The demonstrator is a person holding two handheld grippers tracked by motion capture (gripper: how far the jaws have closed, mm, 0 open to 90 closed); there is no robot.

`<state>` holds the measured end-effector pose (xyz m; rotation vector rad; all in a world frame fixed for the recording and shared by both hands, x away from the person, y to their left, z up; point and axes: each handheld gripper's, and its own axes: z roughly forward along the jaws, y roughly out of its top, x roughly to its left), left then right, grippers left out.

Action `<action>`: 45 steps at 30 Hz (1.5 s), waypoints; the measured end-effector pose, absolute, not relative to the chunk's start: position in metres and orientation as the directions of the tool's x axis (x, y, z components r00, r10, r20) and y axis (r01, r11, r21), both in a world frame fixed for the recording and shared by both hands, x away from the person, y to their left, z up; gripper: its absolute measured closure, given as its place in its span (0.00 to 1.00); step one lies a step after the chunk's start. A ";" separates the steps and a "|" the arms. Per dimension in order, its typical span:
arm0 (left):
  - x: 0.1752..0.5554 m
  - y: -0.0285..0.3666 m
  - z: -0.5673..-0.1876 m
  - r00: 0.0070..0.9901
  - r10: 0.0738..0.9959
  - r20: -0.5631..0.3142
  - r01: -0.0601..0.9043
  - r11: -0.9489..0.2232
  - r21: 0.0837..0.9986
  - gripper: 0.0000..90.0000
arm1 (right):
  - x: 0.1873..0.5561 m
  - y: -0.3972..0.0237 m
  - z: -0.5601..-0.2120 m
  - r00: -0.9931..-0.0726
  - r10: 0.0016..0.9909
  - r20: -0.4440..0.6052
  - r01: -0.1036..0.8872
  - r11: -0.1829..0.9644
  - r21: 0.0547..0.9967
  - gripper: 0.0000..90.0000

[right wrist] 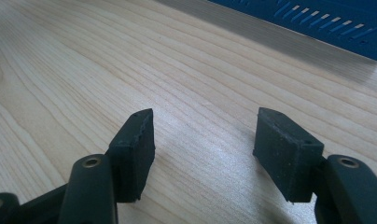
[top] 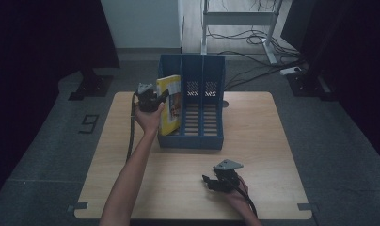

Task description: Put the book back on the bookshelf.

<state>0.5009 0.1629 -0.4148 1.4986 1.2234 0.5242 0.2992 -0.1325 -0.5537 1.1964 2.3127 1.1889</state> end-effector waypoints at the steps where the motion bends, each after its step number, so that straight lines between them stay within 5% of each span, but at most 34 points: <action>1: 0.501 0.164 -0.414 0.370 0.885 -0.282 0.411 0.116 0.904 0.82 | 0.299 -0.132 -0.554 -0.619 0.777 0.117 0.548 0.319 0.773 0.42; 22: 0.506 0.168 -0.404 0.372 0.880 -0.296 0.463 0.100 0.881 0.79 | 0.299 -0.131 -0.554 -0.617 0.779 0.110 0.546 0.323 0.773 0.42; 45: 0.509 0.156 -0.396 0.334 0.913 -0.234 0.377 0.098 0.921 0.85 | 0.299 -0.132 -0.554 -0.620 0.776 0.118 0.546 0.318 0.775 0.42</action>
